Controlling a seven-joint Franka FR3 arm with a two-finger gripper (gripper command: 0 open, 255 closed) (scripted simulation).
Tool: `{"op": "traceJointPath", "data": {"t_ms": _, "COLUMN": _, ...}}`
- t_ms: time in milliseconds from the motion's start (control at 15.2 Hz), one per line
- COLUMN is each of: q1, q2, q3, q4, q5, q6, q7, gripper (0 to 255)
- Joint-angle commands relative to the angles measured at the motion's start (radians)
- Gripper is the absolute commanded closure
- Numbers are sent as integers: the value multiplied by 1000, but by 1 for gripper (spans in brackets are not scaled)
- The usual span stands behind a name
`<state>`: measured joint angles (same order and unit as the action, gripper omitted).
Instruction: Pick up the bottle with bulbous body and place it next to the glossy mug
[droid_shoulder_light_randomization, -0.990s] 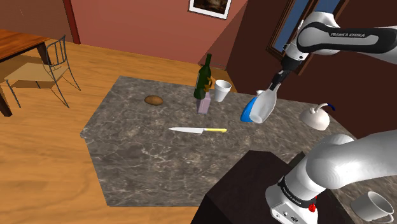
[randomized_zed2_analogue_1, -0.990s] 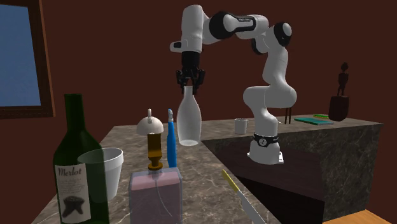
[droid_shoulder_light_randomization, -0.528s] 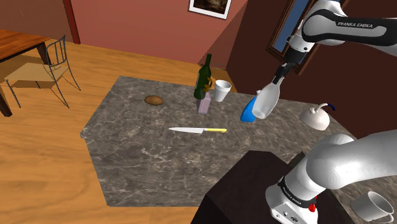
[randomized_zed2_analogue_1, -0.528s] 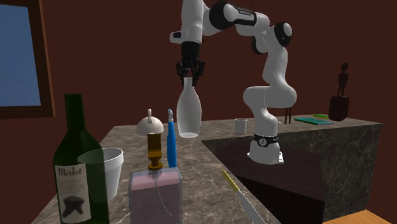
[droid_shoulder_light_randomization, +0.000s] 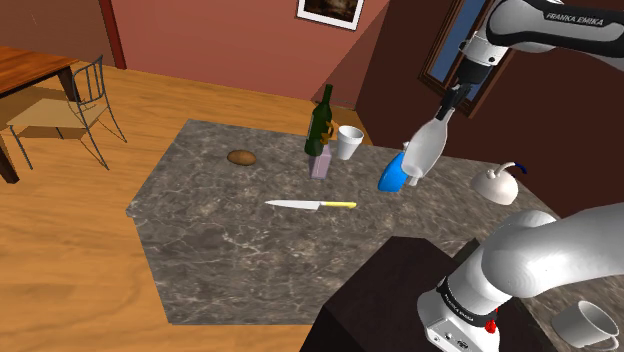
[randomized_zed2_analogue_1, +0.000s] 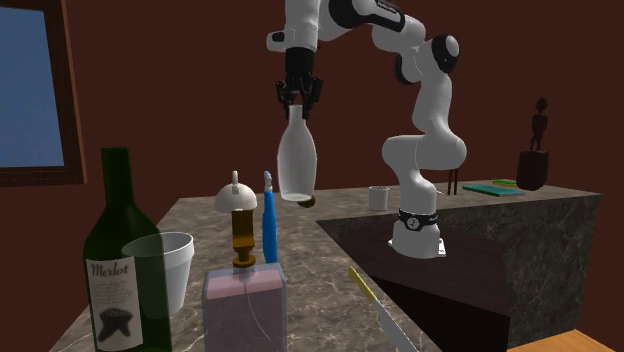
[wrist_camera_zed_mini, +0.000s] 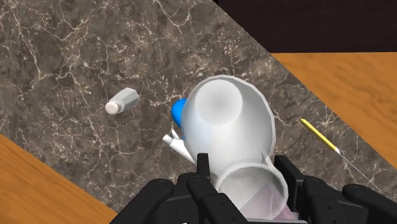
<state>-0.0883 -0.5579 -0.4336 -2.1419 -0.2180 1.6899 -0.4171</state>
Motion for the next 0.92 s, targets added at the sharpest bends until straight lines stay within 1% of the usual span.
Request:
{"op": "traceJointPath", "data": {"t_ms": 0, "q1": 3, "q2": 8, "q3": 3, "q4": 35, "q5": 5, "q6": -27, "q7": -2, "gripper": 255}}
{"op": "traceJointPath", "data": {"t_ms": 858, "q1": 19, "q2": 64, "q3": 15, "q4": 256, "q5": 30, "q6": -193, "q7": -18, "gripper": 255}}
